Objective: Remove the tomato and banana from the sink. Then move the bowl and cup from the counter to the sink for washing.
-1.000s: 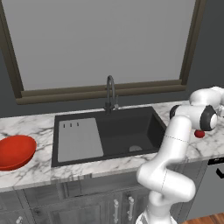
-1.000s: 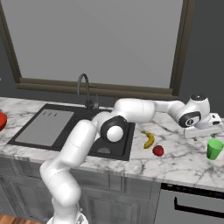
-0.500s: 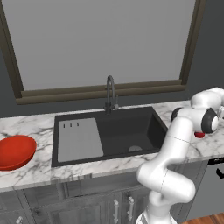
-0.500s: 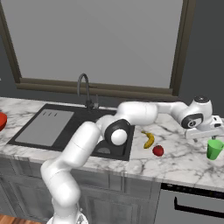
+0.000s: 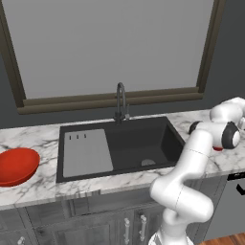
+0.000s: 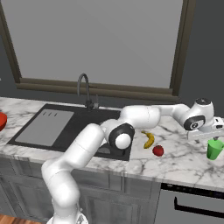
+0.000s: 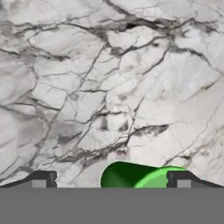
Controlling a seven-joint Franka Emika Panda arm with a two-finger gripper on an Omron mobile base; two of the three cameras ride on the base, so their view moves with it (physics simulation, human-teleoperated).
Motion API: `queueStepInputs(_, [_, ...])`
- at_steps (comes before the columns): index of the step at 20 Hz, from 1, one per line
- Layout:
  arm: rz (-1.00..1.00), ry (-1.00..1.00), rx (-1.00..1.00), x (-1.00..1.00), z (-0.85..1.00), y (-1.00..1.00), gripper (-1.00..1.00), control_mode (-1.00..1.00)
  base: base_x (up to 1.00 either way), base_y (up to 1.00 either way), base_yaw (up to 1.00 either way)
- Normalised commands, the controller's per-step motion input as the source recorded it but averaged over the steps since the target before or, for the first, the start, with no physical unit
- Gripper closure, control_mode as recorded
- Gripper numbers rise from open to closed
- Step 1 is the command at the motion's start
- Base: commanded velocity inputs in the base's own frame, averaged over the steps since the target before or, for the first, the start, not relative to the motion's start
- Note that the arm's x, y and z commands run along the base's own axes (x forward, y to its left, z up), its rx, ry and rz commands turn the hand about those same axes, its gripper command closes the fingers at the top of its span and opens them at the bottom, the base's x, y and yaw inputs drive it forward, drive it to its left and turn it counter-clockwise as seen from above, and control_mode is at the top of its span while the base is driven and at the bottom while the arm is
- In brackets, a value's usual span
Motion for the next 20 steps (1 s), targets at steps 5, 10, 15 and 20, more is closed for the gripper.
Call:
queueStepInputs(5, [0.0, 0.01, 0.0, 0.09, -0.1, -0.15, -1.0, -1.0, 0.0, 0.0, 0.0])
queueStepInputs(10, [0.0, 0.01, 0.0, 0.1, -0.08, -0.14, -1.0, -1.0, 0.0, 0.0, 0.0])
queueStepInputs(15, [0.0, 0.01, 0.0, 0.01, -0.06, -0.05, -1.0, -1.0, 0.0, 0.0, 0.0])
queueStepInputs(20, [-0.08, 0.02, 0.0, -0.16, -0.03, 0.0, -1.0, -1.0, 0.0, 0.0, 0.0])
